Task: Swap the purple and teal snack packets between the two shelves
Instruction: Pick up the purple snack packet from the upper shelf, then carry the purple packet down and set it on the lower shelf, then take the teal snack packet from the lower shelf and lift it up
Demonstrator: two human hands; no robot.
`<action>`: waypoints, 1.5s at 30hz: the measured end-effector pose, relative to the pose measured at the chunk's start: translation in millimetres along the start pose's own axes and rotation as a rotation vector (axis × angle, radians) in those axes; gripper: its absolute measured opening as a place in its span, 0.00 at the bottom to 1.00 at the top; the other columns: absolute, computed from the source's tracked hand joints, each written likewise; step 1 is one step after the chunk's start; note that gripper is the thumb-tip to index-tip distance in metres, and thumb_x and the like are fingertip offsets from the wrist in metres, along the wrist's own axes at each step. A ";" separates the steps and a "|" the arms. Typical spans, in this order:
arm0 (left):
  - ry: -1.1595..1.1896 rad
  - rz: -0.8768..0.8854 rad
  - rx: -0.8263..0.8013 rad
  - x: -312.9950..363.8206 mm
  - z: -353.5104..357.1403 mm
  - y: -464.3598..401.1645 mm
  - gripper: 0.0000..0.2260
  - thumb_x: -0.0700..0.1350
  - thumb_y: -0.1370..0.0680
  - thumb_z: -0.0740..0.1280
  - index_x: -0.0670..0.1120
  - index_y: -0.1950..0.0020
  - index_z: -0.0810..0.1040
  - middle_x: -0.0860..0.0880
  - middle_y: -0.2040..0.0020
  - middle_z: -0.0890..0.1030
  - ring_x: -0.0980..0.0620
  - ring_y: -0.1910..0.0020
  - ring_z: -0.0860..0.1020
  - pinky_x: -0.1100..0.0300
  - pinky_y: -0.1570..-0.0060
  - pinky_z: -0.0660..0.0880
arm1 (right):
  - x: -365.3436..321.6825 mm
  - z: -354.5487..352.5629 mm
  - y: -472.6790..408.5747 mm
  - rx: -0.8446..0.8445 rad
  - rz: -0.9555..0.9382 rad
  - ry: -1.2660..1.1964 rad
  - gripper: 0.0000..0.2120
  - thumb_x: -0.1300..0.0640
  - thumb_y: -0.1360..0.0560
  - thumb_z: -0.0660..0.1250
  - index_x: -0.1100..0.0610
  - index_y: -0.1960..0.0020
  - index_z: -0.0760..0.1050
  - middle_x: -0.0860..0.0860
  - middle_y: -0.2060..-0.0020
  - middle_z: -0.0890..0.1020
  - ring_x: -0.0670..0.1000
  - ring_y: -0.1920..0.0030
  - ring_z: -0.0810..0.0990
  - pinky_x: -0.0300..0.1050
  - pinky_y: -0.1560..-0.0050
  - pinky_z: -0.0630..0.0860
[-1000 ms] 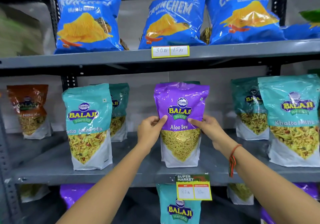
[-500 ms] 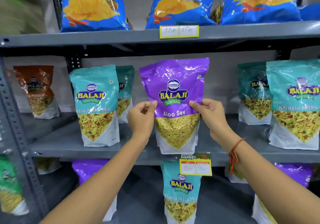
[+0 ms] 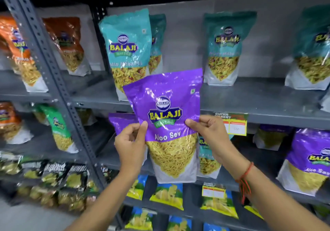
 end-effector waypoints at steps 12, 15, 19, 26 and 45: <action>-0.442 -0.238 0.013 -163.9 -12.5 4.3 0.05 0.45 0.27 0.74 0.44 0.59 0.86 0.52 0.68 0.82 0.61 0.69 0.77 0.76 0.65 0.69 | 184.5 12.7 -24.1 0.116 0.334 0.157 0.02 0.62 0.28 0.75 0.59 0.56 0.87 0.57 0.58 0.89 0.48 0.60 0.87 0.47 0.54 0.80; -0.481 -0.280 0.004 -190.1 -2.7 -8.2 0.05 0.44 0.27 0.74 0.42 0.59 0.86 0.50 0.69 0.81 0.68 0.70 0.77 0.77 0.64 0.68 | 208.8 16.7 -41.8 0.178 0.356 0.212 0.04 0.58 0.28 0.76 0.52 0.62 0.87 0.48 0.64 0.89 0.47 0.58 0.87 0.48 0.56 0.82; -0.455 -0.301 0.007 -210.6 8.3 -19.0 0.04 0.41 0.27 0.74 0.48 0.61 0.84 0.54 0.68 0.82 0.70 0.67 0.77 0.71 0.64 0.69 | 235.2 17.9 -61.7 0.224 0.329 0.185 0.11 0.55 0.28 0.75 0.57 0.67 0.84 0.54 0.71 0.86 0.45 0.66 0.77 0.43 0.64 0.73; -0.446 -0.359 -0.054 -235.6 8.5 -20.6 0.04 0.46 0.25 0.72 0.47 0.58 0.84 0.52 0.65 0.83 0.53 0.65 0.79 0.52 0.57 0.78 | 257.9 20.1 -63.2 0.255 0.297 0.218 0.29 0.33 0.30 0.67 0.61 0.57 0.81 0.64 0.61 0.85 0.52 0.64 0.81 0.54 0.60 0.78; -0.360 -0.282 -0.385 -188.6 123.4 64.2 0.13 0.44 0.25 0.72 0.43 0.41 0.82 0.52 0.50 0.84 0.64 0.56 0.82 0.58 0.49 0.79 | 189.4 -121.8 26.2 0.630 0.245 0.308 0.16 0.58 0.23 0.70 0.55 0.37 0.76 0.49 0.42 0.81 0.50 0.45 0.81 0.47 0.46 0.78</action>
Point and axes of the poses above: each hand's wrist, its own y-axis away from the middle knuckle, its own z-axis out of the palm, x = y × z, the point moved 2 cm from there along -y, towards the middle knuckle
